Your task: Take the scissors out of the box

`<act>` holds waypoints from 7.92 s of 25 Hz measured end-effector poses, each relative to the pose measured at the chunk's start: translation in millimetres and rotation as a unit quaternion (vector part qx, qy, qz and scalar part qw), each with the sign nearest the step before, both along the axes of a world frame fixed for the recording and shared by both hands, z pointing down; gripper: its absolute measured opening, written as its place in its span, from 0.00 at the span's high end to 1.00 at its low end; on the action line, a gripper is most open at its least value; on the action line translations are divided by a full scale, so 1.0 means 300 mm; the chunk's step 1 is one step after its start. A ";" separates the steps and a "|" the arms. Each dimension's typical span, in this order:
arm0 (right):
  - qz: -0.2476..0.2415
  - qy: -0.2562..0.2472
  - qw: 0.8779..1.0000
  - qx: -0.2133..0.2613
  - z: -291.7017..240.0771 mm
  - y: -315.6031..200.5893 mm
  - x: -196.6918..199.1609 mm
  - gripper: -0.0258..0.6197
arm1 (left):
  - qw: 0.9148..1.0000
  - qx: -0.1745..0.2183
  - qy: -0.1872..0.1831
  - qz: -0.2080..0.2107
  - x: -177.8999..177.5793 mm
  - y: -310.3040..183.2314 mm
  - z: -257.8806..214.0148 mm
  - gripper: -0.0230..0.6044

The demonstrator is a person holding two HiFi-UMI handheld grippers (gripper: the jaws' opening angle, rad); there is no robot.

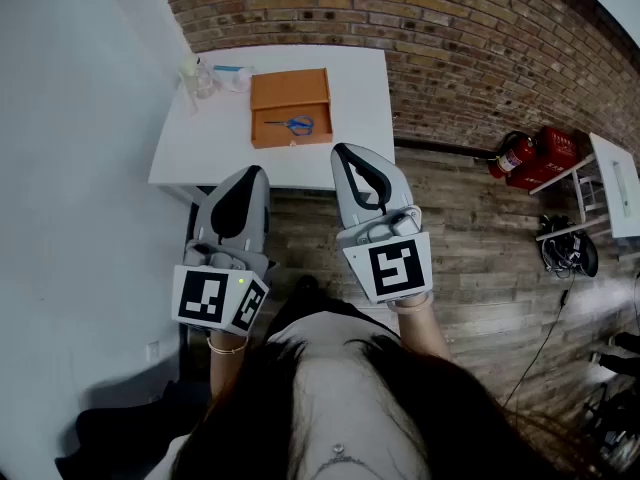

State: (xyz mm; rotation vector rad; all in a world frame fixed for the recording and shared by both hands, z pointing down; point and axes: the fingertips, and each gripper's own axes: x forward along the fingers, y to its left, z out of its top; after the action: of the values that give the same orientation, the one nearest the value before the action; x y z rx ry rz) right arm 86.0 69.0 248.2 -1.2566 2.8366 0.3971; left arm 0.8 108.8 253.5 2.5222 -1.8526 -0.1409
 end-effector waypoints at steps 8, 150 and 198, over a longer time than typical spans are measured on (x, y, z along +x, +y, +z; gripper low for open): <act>0.005 -0.045 0.999 -0.026 0.006 -0.077 -0.105 0.96 | 1.000 -0.009 0.003 0.016 -0.141 -0.096 0.026 0.96; -0.216 0.478 0.778 -0.346 1.235 -0.951 -0.500 0.80 | 0.988 -0.054 0.060 -0.134 -0.863 -0.963 0.160 0.96; -0.201 0.584 0.703 -0.353 1.379 -0.936 -0.475 0.81 | 0.985 -0.072 0.068 -0.138 -0.880 -1.003 0.209 0.96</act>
State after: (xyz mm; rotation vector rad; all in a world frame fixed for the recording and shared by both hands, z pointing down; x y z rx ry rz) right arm -56.4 -211.8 662.0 -0.1657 4.5299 0.0105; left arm -263.4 -192.0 316.3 2.0982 -2.0639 -0.1684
